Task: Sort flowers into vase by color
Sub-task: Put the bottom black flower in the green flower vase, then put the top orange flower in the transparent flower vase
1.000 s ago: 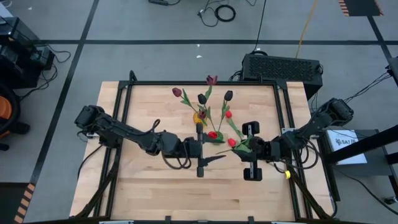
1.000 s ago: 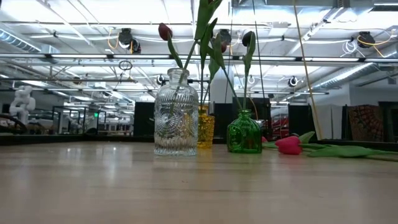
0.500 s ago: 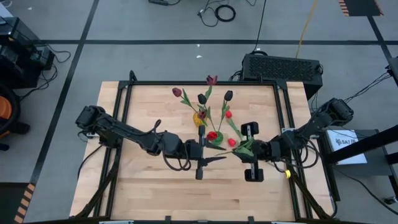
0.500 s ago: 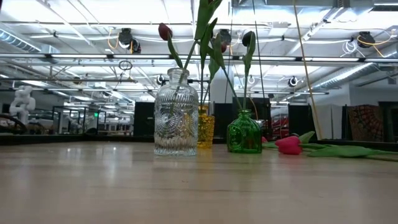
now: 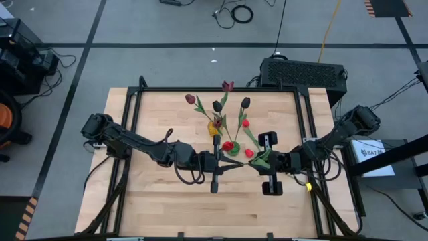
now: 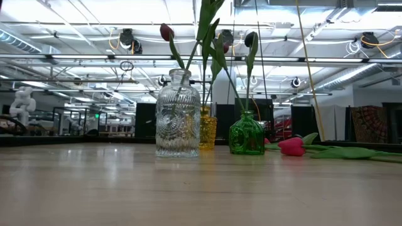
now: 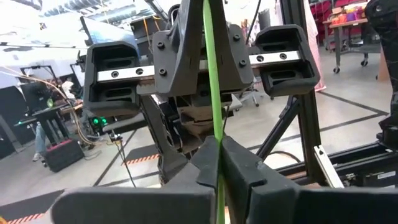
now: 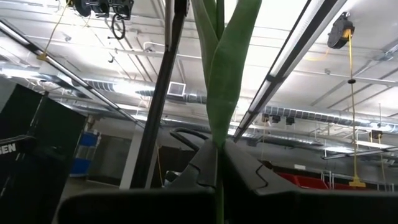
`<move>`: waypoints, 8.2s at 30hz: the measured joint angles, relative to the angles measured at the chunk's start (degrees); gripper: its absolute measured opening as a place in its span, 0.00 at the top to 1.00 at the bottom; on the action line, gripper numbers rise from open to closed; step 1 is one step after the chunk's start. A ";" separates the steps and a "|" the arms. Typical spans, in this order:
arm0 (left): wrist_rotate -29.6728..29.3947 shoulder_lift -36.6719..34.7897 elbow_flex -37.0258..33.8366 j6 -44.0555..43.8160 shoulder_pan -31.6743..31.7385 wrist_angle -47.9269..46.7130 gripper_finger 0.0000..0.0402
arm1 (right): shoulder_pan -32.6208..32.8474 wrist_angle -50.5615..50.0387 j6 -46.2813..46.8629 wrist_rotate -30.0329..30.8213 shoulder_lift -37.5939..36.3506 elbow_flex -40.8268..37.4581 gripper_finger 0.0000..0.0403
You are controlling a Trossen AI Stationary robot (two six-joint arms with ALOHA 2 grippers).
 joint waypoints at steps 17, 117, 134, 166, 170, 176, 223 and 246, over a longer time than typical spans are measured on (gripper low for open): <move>-7.48 -4.65 -0.02 -0.47 -2.75 -8.91 0.99 | 1.53 -9.59 4.01 4.85 -4.63 0.00 0.69; -20.86 -20.00 -0.02 -16.59 -5.95 -62.87 0.57 | -17.65 -18.79 25.51 17.88 -9.40 -22.16 1.00; -20.84 -20.00 -0.02 -16.59 -5.95 -62.84 0.57 | -17.77 -19.84 27.01 18.02 -7.51 -22.16 1.00; -20.82 -19.98 -0.01 -16.96 -5.93 -63.88 0.57 | -18.44 -28.04 35.00 10.63 -6.33 -22.16 0.56; -20.82 -19.98 -0.02 -16.94 -5.93 -64.22 0.57 | -18.62 -34.01 37.45 10.06 -10.15 -22.16 0.49; -20.82 -19.98 -0.02 -16.94 -5.95 -64.25 0.57 | -18.22 -44.46 38.04 10.08 -18.06 -22.16 0.41; -20.82 -19.96 -0.04 -18.43 -4.55 -64.13 0.57 | -20.02 -91.17 58.75 8.92 -19.17 -22.12 0.39; -20.82 -19.96 -0.04 -18.47 -4.50 -65.07 0.57 | -21.23 -80.70 60.37 9.59 -5.07 -22.12 0.58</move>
